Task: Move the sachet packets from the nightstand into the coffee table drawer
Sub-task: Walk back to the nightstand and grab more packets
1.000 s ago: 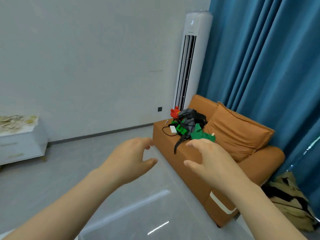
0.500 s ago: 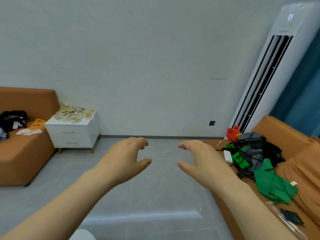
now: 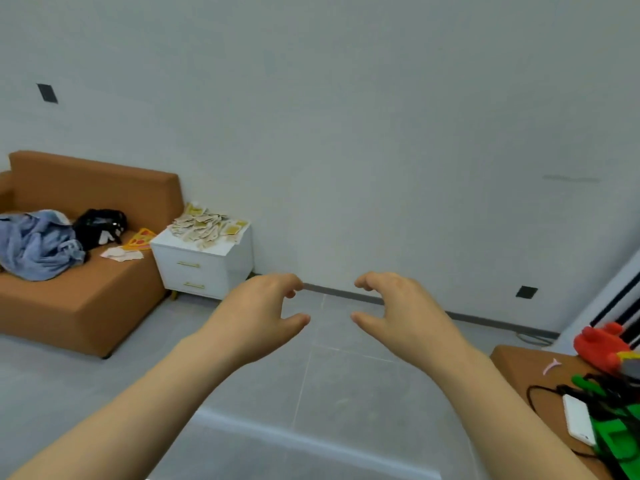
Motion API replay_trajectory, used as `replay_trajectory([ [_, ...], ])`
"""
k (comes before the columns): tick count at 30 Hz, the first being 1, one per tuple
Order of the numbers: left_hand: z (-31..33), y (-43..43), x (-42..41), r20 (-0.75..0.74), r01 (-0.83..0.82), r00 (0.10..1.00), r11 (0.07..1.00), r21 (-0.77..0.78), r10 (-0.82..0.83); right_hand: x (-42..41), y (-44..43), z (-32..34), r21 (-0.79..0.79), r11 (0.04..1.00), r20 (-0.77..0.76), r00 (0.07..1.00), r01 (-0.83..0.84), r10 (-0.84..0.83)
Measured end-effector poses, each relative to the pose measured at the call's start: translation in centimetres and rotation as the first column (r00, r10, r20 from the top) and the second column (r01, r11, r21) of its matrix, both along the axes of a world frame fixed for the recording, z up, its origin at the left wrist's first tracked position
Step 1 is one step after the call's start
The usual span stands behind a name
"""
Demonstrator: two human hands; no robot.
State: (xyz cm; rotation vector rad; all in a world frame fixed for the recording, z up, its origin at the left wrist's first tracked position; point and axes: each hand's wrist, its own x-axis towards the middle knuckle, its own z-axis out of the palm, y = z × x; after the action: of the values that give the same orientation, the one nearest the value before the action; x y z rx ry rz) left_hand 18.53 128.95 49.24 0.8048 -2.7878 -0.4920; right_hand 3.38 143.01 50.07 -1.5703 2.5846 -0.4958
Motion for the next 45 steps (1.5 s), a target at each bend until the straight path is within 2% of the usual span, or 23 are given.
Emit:
replay_trajectory([
  [7, -0.3, -9.9, -6.1, 0.071, -0.177, 0.982, 0.984, 0.01, 0.176, -8.9, -12.5, 0.0, 0.03, 0.986, 0.055, 0.986, -0.162, 0.16],
  [16, -2.5, -28.0, -9.3, 0.078, -0.327, 0.943, 0.945, 0.024, 0.324, -13.3, -33.0, -2.3, 0.024, 0.955, 0.08, 0.953, -0.296, 0.293],
  [25, -3.0, -48.0, -10.1, 0.097, -0.371, 0.926, 0.927, 0.056, 0.365, -15.1, -53.3, -4.0, 0.077, 0.947, 0.141, 0.943, -0.313, 0.3],
  [35, -5.9, -68.5, -15.0, 0.114, -0.437, 0.896, 0.898, 0.051, 0.43, -21.7, -74.8, -7.8, 0.065, 0.944, 0.189, 0.933, -0.324, 0.307],
  [45, -8.5, -86.4, -17.9, 0.203, -0.508, 0.85, 0.858, 0.07, 0.487, -25.4, -94.3, -11.3, 0.132, 0.912, 0.268, 0.9, -0.388, 0.344],
])
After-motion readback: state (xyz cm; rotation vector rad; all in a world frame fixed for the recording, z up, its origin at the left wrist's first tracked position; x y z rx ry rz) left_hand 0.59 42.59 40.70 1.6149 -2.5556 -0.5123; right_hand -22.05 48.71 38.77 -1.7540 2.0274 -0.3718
